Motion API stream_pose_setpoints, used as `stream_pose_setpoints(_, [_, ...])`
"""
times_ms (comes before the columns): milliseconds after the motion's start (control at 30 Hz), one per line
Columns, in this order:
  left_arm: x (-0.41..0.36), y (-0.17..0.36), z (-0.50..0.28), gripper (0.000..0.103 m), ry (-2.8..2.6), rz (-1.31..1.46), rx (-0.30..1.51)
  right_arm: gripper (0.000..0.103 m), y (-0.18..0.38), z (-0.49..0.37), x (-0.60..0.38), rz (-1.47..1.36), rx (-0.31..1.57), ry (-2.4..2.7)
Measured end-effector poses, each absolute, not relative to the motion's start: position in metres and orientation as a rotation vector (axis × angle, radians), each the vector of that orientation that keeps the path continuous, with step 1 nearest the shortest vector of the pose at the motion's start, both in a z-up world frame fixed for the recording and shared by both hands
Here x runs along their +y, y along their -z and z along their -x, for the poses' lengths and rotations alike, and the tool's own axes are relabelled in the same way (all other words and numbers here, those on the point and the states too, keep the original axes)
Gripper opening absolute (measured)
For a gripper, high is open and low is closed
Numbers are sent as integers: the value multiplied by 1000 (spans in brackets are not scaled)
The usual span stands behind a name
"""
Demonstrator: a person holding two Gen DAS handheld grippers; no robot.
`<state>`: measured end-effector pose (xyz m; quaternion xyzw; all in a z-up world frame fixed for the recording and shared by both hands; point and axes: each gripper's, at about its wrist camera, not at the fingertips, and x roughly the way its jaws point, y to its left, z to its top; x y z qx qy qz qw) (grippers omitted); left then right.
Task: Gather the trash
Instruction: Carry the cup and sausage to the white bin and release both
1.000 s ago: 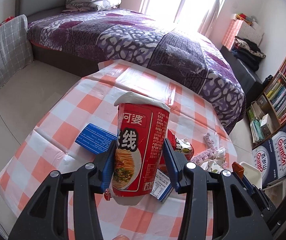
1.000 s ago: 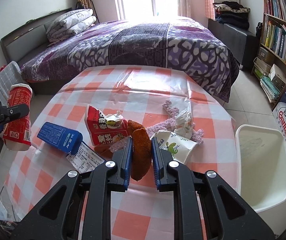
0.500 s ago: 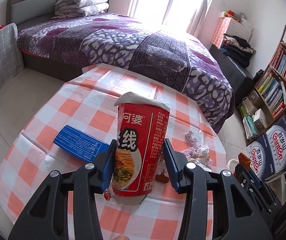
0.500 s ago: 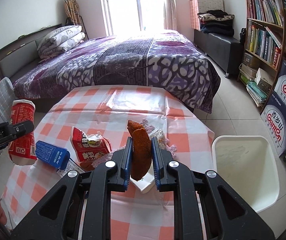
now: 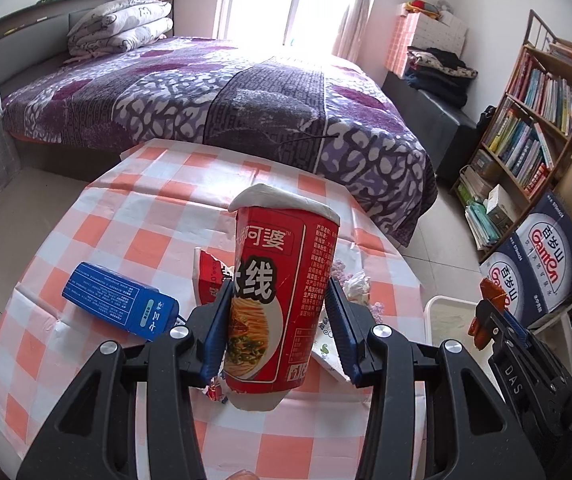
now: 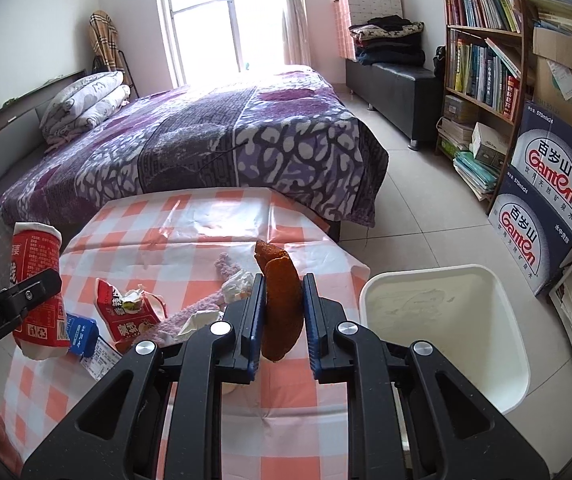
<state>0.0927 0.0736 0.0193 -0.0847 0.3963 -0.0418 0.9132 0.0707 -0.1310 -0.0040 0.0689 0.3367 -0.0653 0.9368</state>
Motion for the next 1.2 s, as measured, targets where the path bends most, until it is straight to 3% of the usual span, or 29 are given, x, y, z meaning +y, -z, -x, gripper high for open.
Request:
stream_pose_setpoints(667, [-26, -28, -87, 46, 252, 97, 813, 22, 16, -57, -255, -316, 779, 440])
stream_pose_setpoints(767, [-40, -28, -86, 46, 275, 86, 815, 45, 16, -51, -270, -358, 778, 473])
stream_pose_setpoints(900, [-59, -28, -85, 46, 309, 80, 823, 65, 12, -44, -284, -380, 755, 521])
stream_pose_setpoints(1000, [-75, -29, -82, 46, 333, 64, 823, 73, 9, -39, -293, -397, 737, 549])
stream_pose_setpoints(1200, [-105, -28, -77, 46, 380, 42, 832, 77, 3, -26, -315, -428, 718, 603])
